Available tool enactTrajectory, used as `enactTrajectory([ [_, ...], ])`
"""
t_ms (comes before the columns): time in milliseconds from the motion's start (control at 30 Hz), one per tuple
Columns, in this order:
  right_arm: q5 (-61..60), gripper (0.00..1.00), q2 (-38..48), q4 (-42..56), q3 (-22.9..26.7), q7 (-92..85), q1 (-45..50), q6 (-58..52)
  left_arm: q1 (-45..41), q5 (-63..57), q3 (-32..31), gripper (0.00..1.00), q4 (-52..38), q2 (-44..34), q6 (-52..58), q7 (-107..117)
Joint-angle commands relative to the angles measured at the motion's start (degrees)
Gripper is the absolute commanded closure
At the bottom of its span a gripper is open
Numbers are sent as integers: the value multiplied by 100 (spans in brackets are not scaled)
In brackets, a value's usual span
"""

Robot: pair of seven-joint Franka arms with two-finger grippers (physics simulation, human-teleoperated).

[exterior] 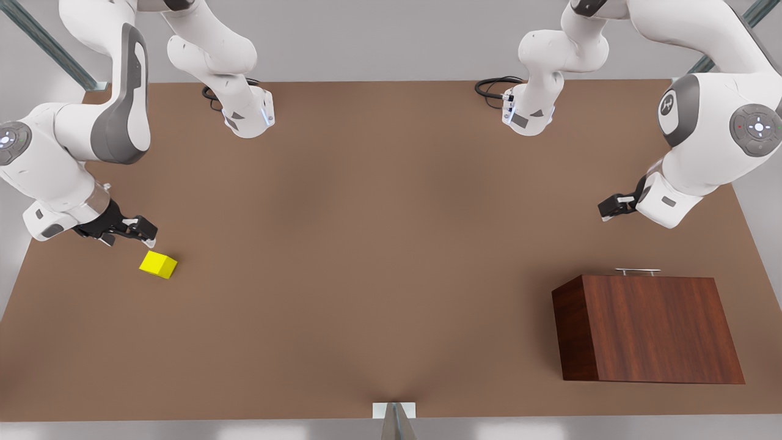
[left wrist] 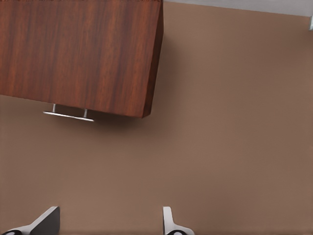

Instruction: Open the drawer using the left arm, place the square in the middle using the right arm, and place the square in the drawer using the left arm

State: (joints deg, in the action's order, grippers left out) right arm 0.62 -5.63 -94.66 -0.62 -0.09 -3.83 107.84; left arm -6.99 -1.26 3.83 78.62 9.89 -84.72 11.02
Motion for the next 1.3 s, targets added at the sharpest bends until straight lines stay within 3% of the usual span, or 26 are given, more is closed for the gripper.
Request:
enactTrajectory([
  [0,0,0,0,0,0,0,-4,0,4,-6,-5,0,12,-13,16,6],
  [67,0,0,-8,0,0,0,-4,0,4,3,101,0,74,4,411,32],
  [133,0,0,-26,0,0,0,-4,0,13,-6,276,0,759,-110,290,874],
  [267,0,0,-44,0,0,0,5,9,13,-77,619,0,2675,-707,-2276,4899],
  [367,0,0,-70,9,0,0,5,44,4,-68,883,0,3992,-971,-4559,5375],
  [433,0,0,-79,9,0,0,5,53,4,-59,1049,0,4705,-1199,-5466,5463],
  [533,0,0,-114,26,0,0,5,79,4,-59,1120,0,5250,-1305,-5915,5499],
  [833,0,0,-175,35,-17,0,66,132,171,-68,1129,0,5541,-998,-6918,5525],
  [1000,105,0,-1405,484,-9,18,436,272,426,-85,1129,0,5523,-840,-7006,5463],
  [1133,298,0,-1134,-834,176,1036,207,738,461,-77,1120,0,5515,-514,-7568,5472],
  [1267,316,0,-1107,-1301,650,1538,190,712,496,-77,1120,0,5515,-444,-7709,5472],
])
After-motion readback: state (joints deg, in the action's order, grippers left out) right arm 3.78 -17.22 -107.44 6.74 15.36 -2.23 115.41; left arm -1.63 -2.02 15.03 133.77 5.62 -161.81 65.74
